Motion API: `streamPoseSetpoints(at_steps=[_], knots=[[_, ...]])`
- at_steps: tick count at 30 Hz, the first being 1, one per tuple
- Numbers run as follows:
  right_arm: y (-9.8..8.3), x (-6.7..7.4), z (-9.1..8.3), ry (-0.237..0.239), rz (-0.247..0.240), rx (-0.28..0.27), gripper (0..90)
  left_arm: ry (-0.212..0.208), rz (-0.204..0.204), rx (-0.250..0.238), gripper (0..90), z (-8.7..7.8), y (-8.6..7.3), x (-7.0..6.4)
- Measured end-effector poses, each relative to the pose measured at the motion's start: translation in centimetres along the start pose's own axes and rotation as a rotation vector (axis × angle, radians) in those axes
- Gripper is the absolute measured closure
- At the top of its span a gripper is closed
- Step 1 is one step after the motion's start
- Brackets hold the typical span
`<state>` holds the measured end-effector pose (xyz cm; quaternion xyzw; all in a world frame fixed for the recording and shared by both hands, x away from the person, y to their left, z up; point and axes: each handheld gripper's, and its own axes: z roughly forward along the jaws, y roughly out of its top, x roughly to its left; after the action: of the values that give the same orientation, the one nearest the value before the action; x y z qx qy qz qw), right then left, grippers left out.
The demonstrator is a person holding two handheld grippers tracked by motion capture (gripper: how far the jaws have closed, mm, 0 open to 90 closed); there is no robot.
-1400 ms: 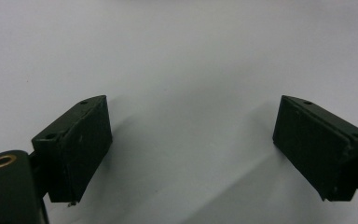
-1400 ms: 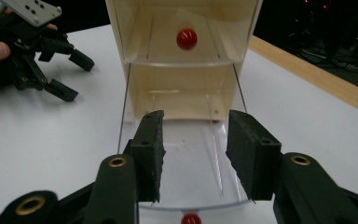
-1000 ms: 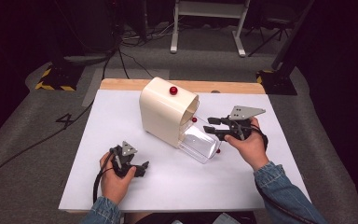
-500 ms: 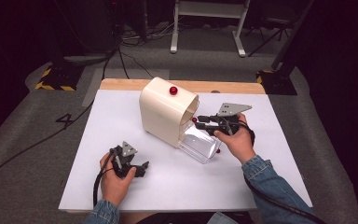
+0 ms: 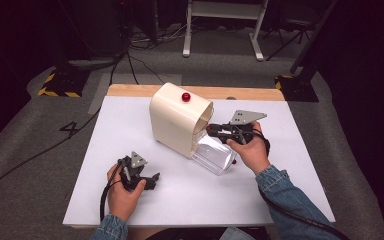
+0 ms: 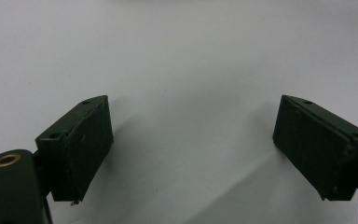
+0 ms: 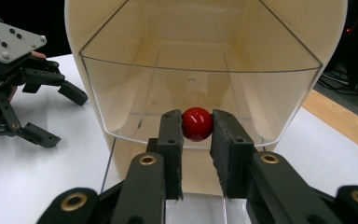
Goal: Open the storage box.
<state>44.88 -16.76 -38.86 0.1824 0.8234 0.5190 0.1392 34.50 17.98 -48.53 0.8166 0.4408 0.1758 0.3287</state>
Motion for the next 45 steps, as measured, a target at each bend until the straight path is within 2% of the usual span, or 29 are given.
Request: streamPoseSetpoints(at_steps=[7, 9, 21, 28, 32, 33, 34, 36, 40, 45], knots=[[-0.2, 0.1, -1.7, -0.007, 0.001, 0.001, 74.0, -0.001, 0.000, 0.002, 12.2, 0.0, 0.0, 0.0], [-0.7, 0.1, -2.7, -0.005, 0.006, 0.008, 73.9, -0.001, 0.000, 0.003, 12.2, 0.0, 0.0, 0.0], [-2.2, 0.6, -5.3, -0.018, 0.015, 0.015, 73.8, -0.005, -0.007, 0.004, 12.1, 0.0, 0.0, 0.0], [-2.9, 0.5, -6.2, -0.029, 0.018, 0.005, 73.8, -0.003, -0.005, 0.003, 12.2, 0.0, 0.0, 0.0], [-3.1, 0.6, -6.2, -0.031, 0.018, 0.018, 73.7, -0.001, 0.000, 0.004, 12.2, 0.0, 0.0, 0.0], [-3.2, 0.6, -6.2, -0.031, 0.018, 0.021, 72.5, -0.001, 0.000, 0.004, 12.3, 0.0, 0.0, 0.0], [-3.3, 0.5, -6.2, -0.033, 0.021, 0.018, 66.7, -0.001, 0.000, 0.004, 12.2, 0.0, 0.0, 0.0], [-3.5, 0.4, -6.2, -0.043, 0.041, 0.017, 49.5, -0.001, -0.001, 0.004, 12.2, 0.0, 0.0, 0.0], [-3.6, 0.5, -6.6, -0.056, 0.029, 0.011, 46.2, -0.002, -0.001, 0.003, 12.2, 0.0, 0.0, 0.0], [-3.6, 0.4, -8.2, -0.082, 0.032, 0.006, 43.1, -0.002, 0.000, 0.004, 12.2, 0.0, 0.0, 0.0]])
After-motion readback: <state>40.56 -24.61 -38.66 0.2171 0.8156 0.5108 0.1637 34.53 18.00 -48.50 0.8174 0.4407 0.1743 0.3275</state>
